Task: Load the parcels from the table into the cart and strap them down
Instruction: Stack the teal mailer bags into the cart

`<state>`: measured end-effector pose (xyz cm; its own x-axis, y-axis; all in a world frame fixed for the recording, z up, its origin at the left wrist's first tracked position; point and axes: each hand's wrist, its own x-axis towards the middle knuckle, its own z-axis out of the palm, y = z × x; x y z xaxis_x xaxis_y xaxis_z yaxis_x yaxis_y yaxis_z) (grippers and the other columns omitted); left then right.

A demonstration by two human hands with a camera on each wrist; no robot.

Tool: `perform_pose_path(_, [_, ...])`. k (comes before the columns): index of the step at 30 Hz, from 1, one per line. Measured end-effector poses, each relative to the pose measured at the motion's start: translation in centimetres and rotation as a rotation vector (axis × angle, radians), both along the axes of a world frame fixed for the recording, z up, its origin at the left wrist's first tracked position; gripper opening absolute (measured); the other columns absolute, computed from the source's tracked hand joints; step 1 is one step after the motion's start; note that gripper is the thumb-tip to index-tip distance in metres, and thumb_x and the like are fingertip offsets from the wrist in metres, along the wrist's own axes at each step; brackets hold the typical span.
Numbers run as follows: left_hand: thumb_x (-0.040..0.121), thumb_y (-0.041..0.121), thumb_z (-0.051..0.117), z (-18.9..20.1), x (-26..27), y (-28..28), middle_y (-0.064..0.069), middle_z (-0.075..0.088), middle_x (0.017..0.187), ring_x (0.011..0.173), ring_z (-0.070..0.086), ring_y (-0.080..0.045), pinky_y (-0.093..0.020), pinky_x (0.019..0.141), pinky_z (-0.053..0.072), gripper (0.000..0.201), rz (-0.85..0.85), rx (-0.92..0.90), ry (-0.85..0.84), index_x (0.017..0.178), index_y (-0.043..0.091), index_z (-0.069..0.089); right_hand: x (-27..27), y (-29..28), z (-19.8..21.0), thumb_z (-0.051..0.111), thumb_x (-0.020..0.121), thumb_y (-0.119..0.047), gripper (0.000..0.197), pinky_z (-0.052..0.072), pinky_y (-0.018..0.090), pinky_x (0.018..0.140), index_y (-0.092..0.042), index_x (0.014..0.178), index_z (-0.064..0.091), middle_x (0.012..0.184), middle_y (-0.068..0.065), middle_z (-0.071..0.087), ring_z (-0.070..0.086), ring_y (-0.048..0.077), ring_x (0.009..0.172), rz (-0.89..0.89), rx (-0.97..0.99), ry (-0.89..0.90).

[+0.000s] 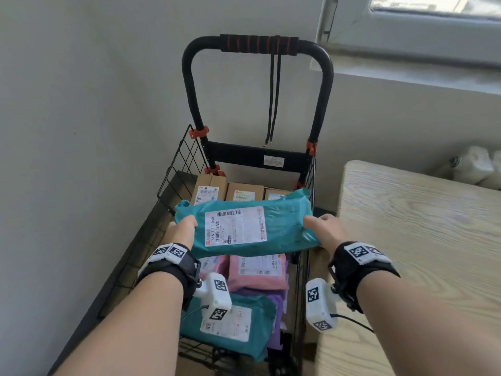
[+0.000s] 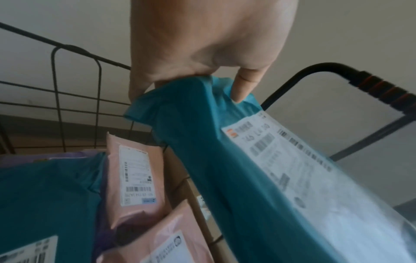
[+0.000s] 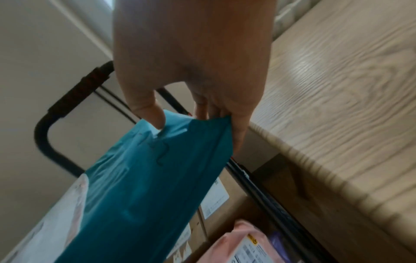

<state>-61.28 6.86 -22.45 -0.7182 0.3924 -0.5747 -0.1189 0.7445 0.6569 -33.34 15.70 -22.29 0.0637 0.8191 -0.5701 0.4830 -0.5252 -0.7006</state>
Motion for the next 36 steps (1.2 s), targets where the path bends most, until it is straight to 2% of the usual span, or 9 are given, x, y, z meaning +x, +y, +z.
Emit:
perform_pose_path(3, [0.082,0.014,0.055,-1.0,-2.1,-0.6,-0.012,0.060,0.094,0.066,0.056,-0.024,-0.027,0.054,0.039,0.030,0.018,-0.012,-0.042,0.109,0.004,0.049,-2.7,-1.0,-0.6,0.061,0.077,-0.031,0.037,0.045,0.029,0.067,-0.008,0.106,0.054,0.101,0.008,0.060,0.059,0.023,0.088,0.160,-0.101,-0.162])
perform_pose_path(5, [0.080,0.011,0.056,-2.2,-3.5,-0.5,-0.009,0.059,0.087,0.066,0.057,-0.024,-0.027,0.056,0.041,0.030,-0.013,-0.040,-0.063,0.109,0.006,0.048,-4.4,-1.7,-1.8,0.060,0.078,-0.028,0.045,0.050,0.031,0.076,-0.009,0.117,0.050,0.111,0.009,0.060,0.061,0.025,0.098,0.211,-0.175,-0.214])
perform_pose_path(9, [0.077,0.010,0.062,-5.3,-5.2,-0.4,-0.009,0.058,0.097,0.067,0.057,-0.022,-0.032,0.071,0.046,0.037,-0.082,-0.100,-0.096,0.110,0.009,0.045,-6.4,-3.1,-5.6,0.062,0.054,-0.048,0.070,0.056,0.040,0.087,-0.009,0.111,0.063,0.103,0.008,0.069,0.068,0.027,0.093,0.175,-0.290,-0.170])
perform_pose_path(13, [0.071,0.020,0.076,-9.3,-5.8,-0.9,-0.004,0.064,0.097,0.076,0.062,-0.022,-0.031,0.074,0.052,0.052,-0.192,-0.171,-0.159,0.114,0.011,0.049,-7.0,-4.0,-8.7,0.062,0.078,-0.048,0.057,0.055,0.038,0.086,-0.007,0.117,0.058,0.108,0.010,0.067,0.066,0.027,0.094,0.142,-0.346,-0.250])
perform_pose_path(15, [0.062,0.033,0.082,-11.2,-6.0,-1.0,-0.003,0.067,0.108,0.090,0.066,-0.025,-0.037,0.089,0.052,0.070,-0.240,-0.227,-0.154,0.122,0.016,0.050,-7.1,-4.2,-10.2,0.062,0.080,-0.045,0.057,0.055,0.039,0.086,-0.007,0.122,0.057,0.108,0.010,0.067,0.066,0.027,0.093,0.124,-0.351,-0.296])
perform_pose_path(21, [0.072,0.042,0.082,-14.1,-5.8,-1.3,-0.011,0.051,0.140,0.122,0.054,-0.030,-0.036,0.098,0.044,0.092,-0.371,-0.346,-0.087,0.143,0.010,0.034,-7.6,-4.5,-13.5,0.060,0.085,-0.040,0.051,0.052,0.035,0.081,-0.004,0.121,0.056,0.109,0.013,0.066,0.064,0.031,0.096,0.111,-0.362,-0.381])
perform_pose_path(26, [0.069,0.052,0.080,-16.6,-6.1,-0.8,-0.013,0.045,0.145,0.127,0.050,-0.033,-0.043,0.105,0.043,0.107,-0.408,-0.399,-0.073,0.147,0.005,0.024,-8.0,-4.4,-15.4,0.058,0.090,-0.040,0.049,0.044,0.031,0.069,-0.001,0.119,0.054,0.100,0.012,0.061,0.059,0.029,0.084,0.166,-0.374,-0.463])
perform_pose_path(30, [0.073,0.050,0.078,-18.0,-6.4,-0.8,-0.014,0.041,0.148,0.131,0.045,-0.033,-0.044,0.109,0.039,0.106,-0.409,-0.395,-0.054,0.150,0.005,0.019,-8.5,-4.6,-16.7,0.060,0.090,-0.039,0.062,0.042,0.033,0.074,0.000,0.133,0.038,0.118,0.017,0.060,0.061,0.033,0.102,0.143,-0.385,-0.510])
perform_pose_path(36, [0.079,0.042,0.076,-17.5,-6.0,-1.1,-0.013,0.043,0.146,0.128,0.048,-0.034,-0.042,0.102,0.043,0.095,-0.407,-0.381,-0.029,0.148,0.007,0.022,-8.5,-4.8,-16.8,0.060,0.090,-0.039,0.062,0.043,0.033,0.076,-0.002,0.134,0.038,0.122,0.017,0.059,0.060,0.034,0.107,0.118,-0.402,-0.509])
